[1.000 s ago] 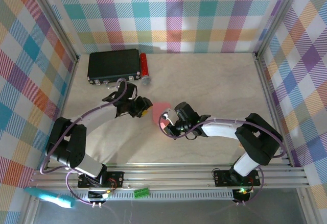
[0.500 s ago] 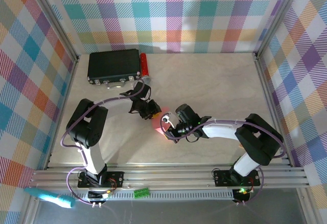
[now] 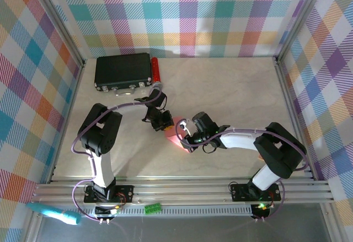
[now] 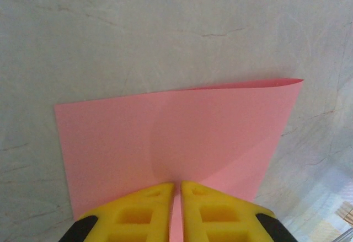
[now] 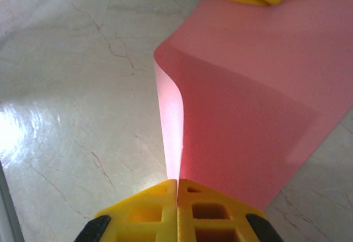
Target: Fold a paper plane with a square sheet of paper (pick it up from the middle)
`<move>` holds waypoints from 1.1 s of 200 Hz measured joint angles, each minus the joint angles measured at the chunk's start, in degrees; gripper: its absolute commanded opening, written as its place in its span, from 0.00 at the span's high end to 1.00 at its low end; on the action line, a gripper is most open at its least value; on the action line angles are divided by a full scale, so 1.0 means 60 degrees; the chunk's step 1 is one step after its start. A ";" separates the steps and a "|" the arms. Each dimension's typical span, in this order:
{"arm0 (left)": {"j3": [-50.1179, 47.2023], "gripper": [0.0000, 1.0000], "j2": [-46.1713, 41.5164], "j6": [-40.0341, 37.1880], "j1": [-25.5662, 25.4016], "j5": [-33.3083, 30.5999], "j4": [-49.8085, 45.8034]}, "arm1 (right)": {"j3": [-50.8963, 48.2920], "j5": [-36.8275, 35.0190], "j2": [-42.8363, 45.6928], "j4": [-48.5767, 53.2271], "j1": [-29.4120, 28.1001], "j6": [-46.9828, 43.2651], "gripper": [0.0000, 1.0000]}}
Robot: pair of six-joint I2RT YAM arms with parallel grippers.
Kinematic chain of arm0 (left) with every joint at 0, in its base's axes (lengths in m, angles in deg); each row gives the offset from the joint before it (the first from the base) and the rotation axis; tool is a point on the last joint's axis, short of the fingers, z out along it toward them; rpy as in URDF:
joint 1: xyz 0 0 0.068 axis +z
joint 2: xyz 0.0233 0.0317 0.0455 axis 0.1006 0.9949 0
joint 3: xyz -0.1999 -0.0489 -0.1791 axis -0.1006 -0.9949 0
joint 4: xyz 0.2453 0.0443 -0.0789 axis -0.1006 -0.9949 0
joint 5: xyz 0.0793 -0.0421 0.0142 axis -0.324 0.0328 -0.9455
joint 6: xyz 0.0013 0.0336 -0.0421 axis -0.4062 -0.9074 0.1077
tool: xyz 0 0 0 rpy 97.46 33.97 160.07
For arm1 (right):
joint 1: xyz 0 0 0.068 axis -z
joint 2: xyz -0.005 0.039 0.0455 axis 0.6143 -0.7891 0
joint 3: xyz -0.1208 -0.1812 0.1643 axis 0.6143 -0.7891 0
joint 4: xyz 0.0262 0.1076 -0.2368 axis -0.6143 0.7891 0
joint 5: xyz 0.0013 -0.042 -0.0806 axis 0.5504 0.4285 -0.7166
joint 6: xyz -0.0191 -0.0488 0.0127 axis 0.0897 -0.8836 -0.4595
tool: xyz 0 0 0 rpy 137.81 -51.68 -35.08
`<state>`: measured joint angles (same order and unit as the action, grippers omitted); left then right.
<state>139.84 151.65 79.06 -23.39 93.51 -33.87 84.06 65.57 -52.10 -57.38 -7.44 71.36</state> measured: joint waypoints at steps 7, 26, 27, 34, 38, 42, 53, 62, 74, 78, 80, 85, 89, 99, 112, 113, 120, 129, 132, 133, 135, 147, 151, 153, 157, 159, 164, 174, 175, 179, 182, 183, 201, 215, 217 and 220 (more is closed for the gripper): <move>0.0015 0.87 0.0015 -0.0033 -0.0004 0.0004 -0.0004 | 0.0015 -0.0076 -0.0004 0.0080 0.0004 0.0022 0.99; 0.0015 0.87 0.0018 -0.0073 -0.0004 0.0004 -0.0004 | 0.0117 -0.0233 -0.0047 0.0255 0.0004 0.0076 0.99; 0.0015 0.87 0.0018 -0.0073 -0.0004 0.0004 -0.0004 | 0.0120 -0.0237 -0.0051 0.0259 0.0004 0.0084 0.99; 0.0015 0.87 0.0018 -0.0073 -0.0004 0.0004 -0.0004 | 0.0160 -0.0291 -0.0084 0.0288 0.0000 0.0106 0.99; 0.0015 0.87 0.0018 -0.0073 -0.0004 0.0004 -0.0004 | 0.0175 -0.0321 -0.0098 0.0291 0.0004 0.0135 0.99; 0.0015 0.87 0.0018 -0.0073 -0.0004 0.0004 -0.0004 | 0.0182 -0.0342 -0.0109 0.0302 0.0004 0.0146 0.99; 0.0015 0.87 0.0018 -0.0076 -0.0011 0.0004 -0.0004 | 0.0197 -0.0415 -0.0127 0.0346 0.0004 0.0182 0.99; 0.0015 0.88 0.0018 -0.0087 -0.0011 0.0004 -0.0004 | 0.0211 -0.0466 -0.0138 0.0379 0.0004 0.0208 0.99; 0.0015 0.88 0.0018 -0.0106 -0.0011 0.0004 -0.0007 | 0.0226 -0.0525 -0.0146 0.0408 0.0000 0.0240 0.99; 0.0015 0.88 0.0018 -0.0106 -0.0011 0.0004 -0.0007 | 0.0229 -0.0554 -0.0149 0.0426 0.0004 0.0244 0.99; 0.0015 0.88 0.0018 -0.0106 -0.0011 0.0004 -0.0007 | 0.0233 -0.0561 -0.0149 0.0433 0.0004 0.0244 0.99; 0.0015 0.88 0.0018 -0.0106 -0.0011 0.0004 -0.0007 | 0.0248 -0.0594 -0.0157 0.0463 0.0004 0.0248 0.99; 0.0015 0.89 0.0018 -0.0109 -0.0011 0.0004 -0.0007 | 0.0266 -0.0623 -0.0168 0.0481 0.0000 0.0259 0.99; 0.0015 0.89 0.0018 -0.0109 -0.0011 0.0004 -0.0011 | 0.0313 -0.0692 -0.0222 0.0517 0.0004 0.0277 0.98; 0.0015 0.89 0.0018 -0.0113 -0.0011 0.0004 -0.0011 | 0.0357 -0.0725 -0.0306 0.0543 0.0004 0.0284 0.98; 0.0015 0.89 0.0018 -0.0113 -0.0011 0.0004 -0.0011 | 0.0357 -0.0729 -0.0310 0.0543 0.0000 0.0284 0.98; 0.0015 0.89 0.0018 -0.0135 -0.0011 0.0004 -0.0015 | 0.0368 -0.0732 -0.0346 0.0546 0.0004 0.0306 0.98; 0.0015 0.89 0.0018 -0.0146 -0.0011 0.0004 -0.0015 | 0.0390 -0.0732 -0.0401 0.0561 0.0004 0.0310 0.98; 0.0015 0.89 0.0018 -0.0149 -0.0011 0.0004 -0.0015 | 0.0393 -0.0736 -0.0419 0.0565 0.0000 0.0310 0.98; 0.0015 0.89 0.0018 -0.0149 -0.0011 0.0004 -0.0015 | 0.0397 -0.0736 -0.0423 0.0561 0.0004 0.0313 0.98; 0.0015 0.89 0.0018 -0.0157 -0.0011 0.0004 -0.0015 | 0.0401 -0.0736 -0.0430 0.0565 0.0004 0.0310 0.98; 0.0015 0.89 0.0018 -0.0189 -0.0011 0.0004 -0.0018 | 0.0412 -0.0772 -0.0459 0.0572 0.0000 0.0313 0.98; 0.0015 0.89 0.0018 -0.0211 -0.0011 0.0007 -0.0018 | 0.0412 -0.0790 -0.0463 0.0572 0.0004 0.0313 0.98; 0.0015 0.89 0.0018 -0.0211 -0.0011 0.0007 -0.0018 | 0.0412 -0.0798 -0.0463 0.0576 0.0004 0.0313 0.98; 0.0015 0.89 0.0018 -0.0222 -0.0011 0.0007 -0.0018 | 0.0412 -0.0809 -0.0466 0.0579 0.0004 0.0310 0.98; 0.0015 0.89 0.0018 -0.0229 -0.0011 0.0007 -0.0018 | 0.0412 -0.0809 -0.0466 0.0576 0.0004 0.0313 0.98; 0.0015 0.89 0.0018 -0.0251 -0.0011 0.0007 -0.0018 | 0.0415 -0.0820 -0.0474 0.0579 0.0000 0.0313 0.98; 0.0015 0.89 0.0018 -0.0284 -0.0011 0.0007 -0.0022 | 0.0426 -0.0860 -0.0495 0.0605 0.0000 0.0313 0.98; 0.0015 0.89 0.0018 -0.0284 -0.0011 0.0011 -0.0022 | 0.0426 -0.0860 -0.0495 0.0605 0.0000 0.0310 0.98; 0.0015 0.89 0.0018 -0.0288 -0.0011 0.0007 -0.0022 | 0.0430 -0.0878 -0.0506 0.0605 0.0000 0.0313 0.98; 0.0015 0.89 0.0018 -0.0288 -0.0011 0.0007 -0.0022 | 0.0433 -0.0882 -0.0514 0.0608 0.0000 0.0313 0.98; 0.0015 0.89 0.0018 -0.0288 -0.0011 0.0007 -0.0022 | 0.0433 -0.0882 -0.0517 0.0608 0.0000 0.0313 0.98; 0.0015 0.89 0.0018 -0.0291 -0.0011 0.0007 -0.0022 | 0.0466 -0.0922 -0.0576 0.0645 0.0000 0.0313 0.98; 0.0015 0.89 0.0018 -0.0317 -0.0011 0.0011 -0.0022 | 0.0477 -0.0943 -0.0612 0.0667 0.0004 0.0310 0.98; 0.0015 0.89 0.0018 -0.0317 -0.0011 0.0011 -0.0025 | 0.0481 -0.0943 -0.0619 0.0670 0.0004 0.0310 0.98; 0.0015 0.90 0.0018 -0.0321 -0.0011 0.0011 -0.0025 | 0.0481 -0.0947 -0.0630 0.0670 0.0004 0.0313 0.98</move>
<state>139.93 151.76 77.14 -23.46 93.57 -34.03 86.94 59.89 -55.88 -53.36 -7.42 73.24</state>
